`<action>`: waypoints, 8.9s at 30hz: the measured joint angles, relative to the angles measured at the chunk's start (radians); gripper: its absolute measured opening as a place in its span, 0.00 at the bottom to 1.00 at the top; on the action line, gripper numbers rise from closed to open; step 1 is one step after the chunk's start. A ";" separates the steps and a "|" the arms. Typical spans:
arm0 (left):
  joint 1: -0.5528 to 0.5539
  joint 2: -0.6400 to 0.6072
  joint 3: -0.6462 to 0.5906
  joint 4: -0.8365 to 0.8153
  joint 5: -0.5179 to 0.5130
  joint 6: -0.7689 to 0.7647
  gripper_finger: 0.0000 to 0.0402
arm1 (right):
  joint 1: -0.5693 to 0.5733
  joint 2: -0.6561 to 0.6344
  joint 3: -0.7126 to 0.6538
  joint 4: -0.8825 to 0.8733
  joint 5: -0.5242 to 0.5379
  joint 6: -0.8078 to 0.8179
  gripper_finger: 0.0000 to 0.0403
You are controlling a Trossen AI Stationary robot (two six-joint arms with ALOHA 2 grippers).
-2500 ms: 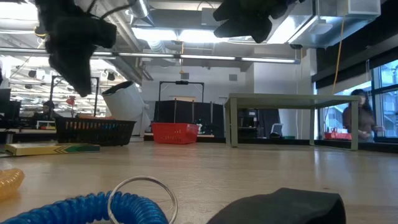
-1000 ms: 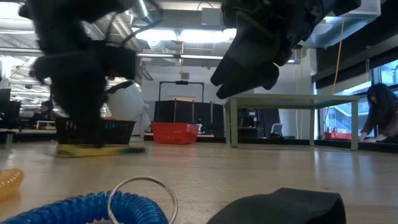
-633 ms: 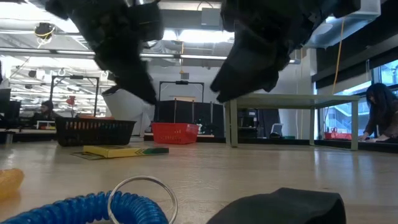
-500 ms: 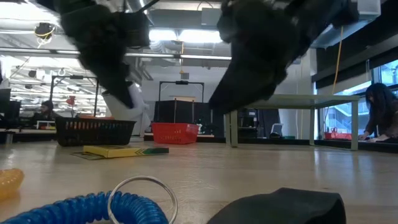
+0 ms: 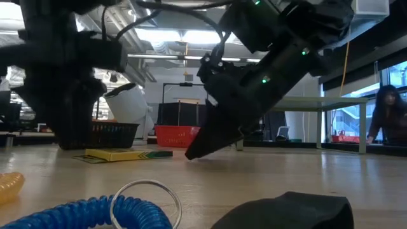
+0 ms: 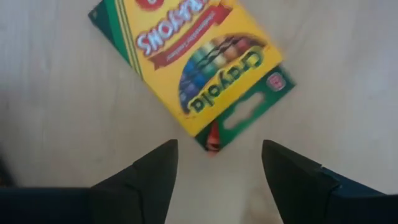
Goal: Pick & Place Office Desk Supplies
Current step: Put the crayons box into the green bin, then put the yellow spring keychain into the red bin
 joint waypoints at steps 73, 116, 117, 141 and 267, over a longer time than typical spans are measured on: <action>0.112 -0.122 0.001 0.093 -0.012 -0.094 0.00 | -0.066 -0.260 0.001 -0.250 -0.106 -0.098 0.56; -0.444 -0.239 0.229 -0.965 0.501 -0.791 0.00 | 0.056 -0.372 0.000 -0.276 -0.084 -0.098 0.56; -0.443 -0.228 0.229 -0.964 0.498 -0.792 0.00 | 0.056 -0.372 0.000 -0.276 -0.084 -0.098 0.56; -0.368 -0.190 0.298 -0.814 0.271 -0.815 0.39 | 0.062 -0.372 0.000 -0.276 -0.136 -0.009 0.56; 0.780 0.182 0.293 0.393 -0.486 0.396 0.08 | 0.203 -0.375 0.000 0.054 0.185 -0.072 0.56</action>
